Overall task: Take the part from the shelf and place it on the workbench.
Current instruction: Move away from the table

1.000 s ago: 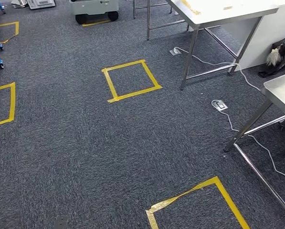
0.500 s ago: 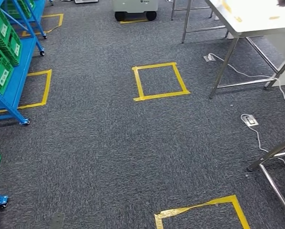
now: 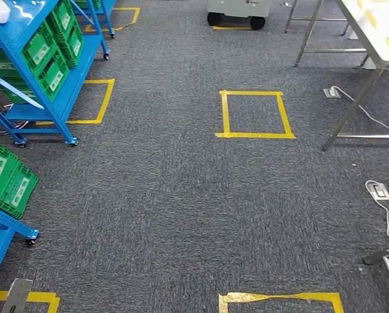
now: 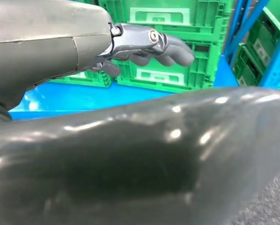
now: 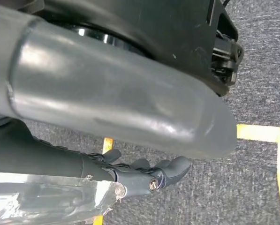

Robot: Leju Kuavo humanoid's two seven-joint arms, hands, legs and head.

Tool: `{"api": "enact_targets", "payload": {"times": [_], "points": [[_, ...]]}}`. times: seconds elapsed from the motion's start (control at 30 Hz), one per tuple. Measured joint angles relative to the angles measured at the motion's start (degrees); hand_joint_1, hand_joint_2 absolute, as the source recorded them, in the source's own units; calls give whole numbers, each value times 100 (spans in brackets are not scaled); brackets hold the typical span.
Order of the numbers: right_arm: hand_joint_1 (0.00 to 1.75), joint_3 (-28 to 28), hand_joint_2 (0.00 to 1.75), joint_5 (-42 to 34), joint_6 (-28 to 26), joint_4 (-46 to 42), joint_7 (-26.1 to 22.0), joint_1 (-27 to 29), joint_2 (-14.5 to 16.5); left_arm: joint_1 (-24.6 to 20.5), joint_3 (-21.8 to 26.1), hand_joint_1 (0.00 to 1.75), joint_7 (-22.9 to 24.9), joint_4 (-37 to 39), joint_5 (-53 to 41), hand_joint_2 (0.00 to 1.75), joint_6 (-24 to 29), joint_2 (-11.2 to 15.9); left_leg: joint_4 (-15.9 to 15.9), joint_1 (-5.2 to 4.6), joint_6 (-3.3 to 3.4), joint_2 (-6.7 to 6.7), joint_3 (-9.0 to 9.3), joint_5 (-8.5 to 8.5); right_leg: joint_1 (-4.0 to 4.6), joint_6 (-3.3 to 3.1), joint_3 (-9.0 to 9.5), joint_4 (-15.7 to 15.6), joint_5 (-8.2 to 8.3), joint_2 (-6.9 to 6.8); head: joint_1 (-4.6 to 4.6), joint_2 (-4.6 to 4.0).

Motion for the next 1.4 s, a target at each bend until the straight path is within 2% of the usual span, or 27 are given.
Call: {"api": "enact_targets", "payload": {"times": [0.03,0.1,0.17,0.2,0.23,0.27,0.3,0.33,0.4,0.47,0.53,0.6,0.67,0.73,0.77,0.8,0.83,0.9,0.97,1.03,1.07,1.13,1.2,1.27,1.3,1.33,1.4], "points": [[0,0,0,1,3,-1,0,-11,-1,17,69,0,0,-70,-7,0,-28,-16,-8,10,33,-69,2,2,-2,22,19,-13,-18,-50,4,1],[0,0,0,2,10,-3,1,-26,-2,44,178,0,25,-188,-28,0,-102,-44,-23,32,99,-201,11,17,-25,79,-13,166,-168,129,31,1],[0,1,0,8,19,-3,11,-19,-2,22,262,0,69,-259,-87,0,-246,-72,-29,47,155,-333,11,32,-52,124,-304,831,-526,494,72,1],[0,1,0,14,26,-3,18,-13,-4,8,293,0,88,-278,-122,0,-323,-87,-28,46,170,-409,7,34,-59,133,-514,1254,-706,604,85,1],[0,1,0,20,34,-2,24,-8,-6,1,317,0,90,-289,-150,0,-378,-109,-26,45,177,-489,5,34,-58,137,-696,1583,-806,654,92,1],[0,0,0,28,43,-2,26,-3,-8,0,333,0,91,-297,-168,0,-417,-131,-24,44,178,-574,5,34,-57,133,-802,1730,-795,675,98,1],[0,0,0,36,50,-2,27,-1,-10,0,347,0,92,-302,-180,0,-447,-149,-22,44,177,-662,11,34,-58,124,-789,1622,-655,692,99,0],[0,0,0,41,55,-2,27,0,-11,-1,359,0,93,-303,-189,0,-466,-163,-20,47,174,-748,20,33,-63,112,-673,1308,-431,735,100,0],[0,0,0,49,57,-1,25,-2,-13,-11,376,0,95,-304,-213,0,-479,-180,-9,49,144,-913,25,30,-92,89,-331,482,-14,985,101,0],[0,0,0,58,56,1,19,-1,-16,-25,397,0,93,-305,-238,0,-468,-192,4,52,83,-1043,-7,42,-106,62,-155,90,115,1144,98,0],[0,0,0,69,53,1,15,4,-19,-22,429,0,89,-305,-266,0,-438,-203,2,73,15,-1135,-50,65,-88,2,-134,74,125,1043,95,0],[0,0,0,80,50,1,10,8,-20,-11,454,0,85,-304,-301,0,-391,-216,118,72,-36,-942,-121,-27,-86,-80,-121,43,157,918,83,0],[0,0,0,86,48,0,5,14,-22,-29,467,0,84,-302,-333,0,-334,-231,629,56,-74,-593,-366,-337,-85,-138,-114,12,174,774,61,0],[0,0,0,87,49,0,4,28,-23,-44,474,0,84,-294,-349,0,-296,-252,1340,62,-106,-454,-714,-645,-75,-162,-117,11,163,602,52,0],[0,0,0,87,49,0,4,33,-23,-33,482,0,83,-287,-349,0,-286,-261,1529,66,-117,-433,-807,-678,-73,-166,-116,11,155,514,53,0],[0,0,0,88,50,0,4,34,-23,-18,495,0,82,-280,-349,0,-278,-266,1519,71,-126,-413,-801,-606,-73,-164,-112,12,146,428,52,0],[0,0,0,90,50,0,4,33,-23,-3,511,0,79,-274,-349,0,-267,-265,1296,75,-133,-367,-685,-447,-74,-154,-104,13,136,349,51,0],[0,0,0,94,49,0,4,31,-25,-5,551,0,70,-263,-349,0,-242,-261,559,65,-148,-106,-291,-114,-51,-102,-77,29,95,201,44,0],[0,0,0,96,48,0,4,27,-28,-26,582,0,64,-250,-349,0,-226,-266,107,47,-99,79,-58,-4,-8,-41,-65,38,37,64,43,1],[0,0,0,97,42,-1,5,3,-30,-2,605,0,64,-239,-349,0,-222,-270,51,40,-10,-23,-42,-23,7,2,-25,20,-8,-73,52,1],[0,0,0,98,37,-2,5,-15,-30,26,618,0,64,-236,-348,0,-220,-268,45,44,22,-93,-38,-21,-4,30,2,32,-39,-67,57,0],[0,1,0,100,25,-4,4,-33,-26,52,645,0,64,-233,-346,0,-212,-260,35,61,94,-228,-31,-4,-36,88,-76,309,-230,197,81,1],[0,1,0,102,18,-4,5,-25,-22,36,668,0,64,-233,-351,0,-206,-258,33,65,147,-366,-38,7,-56,116,-426,1043,-596,550,113,1],[0,1,0,103,15,-3,9,-15,-21,29,701,0,64,-231,-366,0,-199,-263,33,57,168,-536,-44,8,-55,106,-786,1703,-805,660,124,0],[0,0,0,103,18,-2,11,-12,-21,31,722,0,64,-230,-380,0,-193,-264,34,54,169,-627,-41,9,-53,91,-841,1748,-742,679,128,0],[0,0,0,103,23,-2,12,-12,-21,33,740,0,64,-229,-390,0,-187,-265,34,53,165,-717,-37,12,-53,73,-777,1548,-569,705,128,0],[0,0,0,103,32,-2,14,-16,-21,28,757,0,64,-228,-408,0,-176,-265,38,53,144,-888,-32,21,-66,33,-431,737,-137,926,129,0]]}}
